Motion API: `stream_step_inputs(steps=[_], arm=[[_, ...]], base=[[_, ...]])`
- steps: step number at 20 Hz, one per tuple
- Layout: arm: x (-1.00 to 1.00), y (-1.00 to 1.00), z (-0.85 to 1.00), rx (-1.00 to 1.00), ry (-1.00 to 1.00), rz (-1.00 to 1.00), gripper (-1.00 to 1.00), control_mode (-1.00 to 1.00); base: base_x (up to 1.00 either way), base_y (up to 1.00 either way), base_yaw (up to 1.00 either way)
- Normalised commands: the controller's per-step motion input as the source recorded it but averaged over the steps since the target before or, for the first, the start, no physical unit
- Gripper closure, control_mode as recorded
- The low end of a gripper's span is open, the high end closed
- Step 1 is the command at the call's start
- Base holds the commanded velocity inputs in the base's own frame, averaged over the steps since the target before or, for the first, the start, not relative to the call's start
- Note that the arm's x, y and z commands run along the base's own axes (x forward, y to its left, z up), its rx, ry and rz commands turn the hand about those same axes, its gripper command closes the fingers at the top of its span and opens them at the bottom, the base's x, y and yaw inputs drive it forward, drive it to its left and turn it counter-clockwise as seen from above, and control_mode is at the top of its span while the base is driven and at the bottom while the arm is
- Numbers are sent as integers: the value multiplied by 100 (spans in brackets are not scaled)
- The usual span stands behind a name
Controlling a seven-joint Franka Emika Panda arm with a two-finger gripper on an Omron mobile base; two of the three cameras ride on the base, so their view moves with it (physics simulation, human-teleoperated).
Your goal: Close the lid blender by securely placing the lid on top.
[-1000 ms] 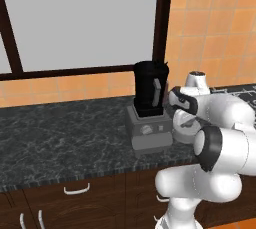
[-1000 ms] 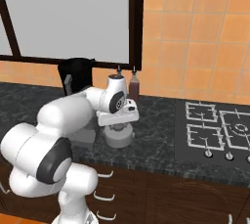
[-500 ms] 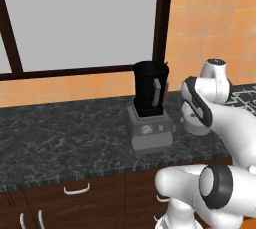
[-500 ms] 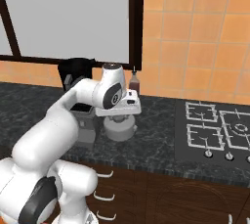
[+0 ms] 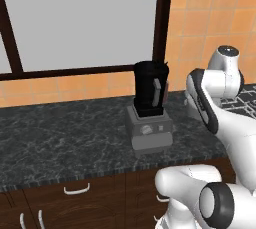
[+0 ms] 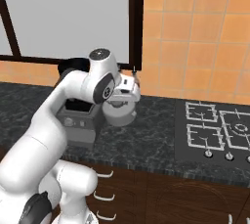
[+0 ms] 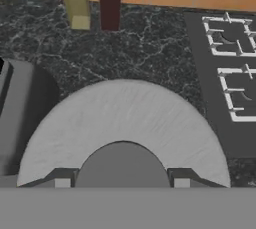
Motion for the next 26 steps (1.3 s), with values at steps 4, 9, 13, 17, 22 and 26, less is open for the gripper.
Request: stream_step_inputs(steps=[4, 9, 13, 17, 22, 26], arm=[[20, 0, 100, 0, -18, -25, 100, -100], [10, 4, 100, 1, -12, -27, 100, -100], [6, 14, 100, 7, -6, -23, 100, -100], [22, 27, 100, 30, 5, -10, 100, -100], [42, 38, 100, 35, 0, -2, 100, -100], [25, 19, 68, 9, -2, 0, 100, -100]], base=[[0, 0, 0], [0, 0, 0], [0, 0, 0], [0, 0, 0], [0, 0, 0], [0, 0, 0]])
